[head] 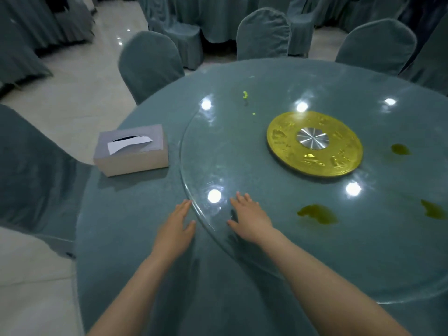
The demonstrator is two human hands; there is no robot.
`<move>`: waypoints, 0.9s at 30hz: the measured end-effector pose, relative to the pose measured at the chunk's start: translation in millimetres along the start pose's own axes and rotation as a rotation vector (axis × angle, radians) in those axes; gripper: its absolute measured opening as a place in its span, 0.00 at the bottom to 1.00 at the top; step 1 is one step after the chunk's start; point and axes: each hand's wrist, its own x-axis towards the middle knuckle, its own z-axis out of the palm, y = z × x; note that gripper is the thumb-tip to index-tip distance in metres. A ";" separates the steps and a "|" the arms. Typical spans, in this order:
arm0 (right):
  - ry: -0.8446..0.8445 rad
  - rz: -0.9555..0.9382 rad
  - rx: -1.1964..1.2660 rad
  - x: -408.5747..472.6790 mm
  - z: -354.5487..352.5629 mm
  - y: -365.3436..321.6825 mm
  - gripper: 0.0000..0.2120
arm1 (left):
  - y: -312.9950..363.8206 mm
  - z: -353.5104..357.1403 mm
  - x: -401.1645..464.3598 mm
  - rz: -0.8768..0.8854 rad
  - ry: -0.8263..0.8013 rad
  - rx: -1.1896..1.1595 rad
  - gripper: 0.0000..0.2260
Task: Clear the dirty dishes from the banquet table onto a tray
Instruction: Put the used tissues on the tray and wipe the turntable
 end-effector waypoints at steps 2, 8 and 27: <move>0.024 0.013 -0.015 -0.2 8.7 3.7 0.33 | -9.9 2.3 0.6 -0.018 0.008 -0.012 0.25; 0.022 -0.035 0.021 -15.4 14.8 27.7 0.32 | -10.7 20.2 -0.9 -0.018 -0.014 -0.022 0.25; 0.441 0.283 -0.016 -129.3 9.7 130.1 0.13 | 34.1 56.0 28.5 0.129 -0.044 0.096 0.26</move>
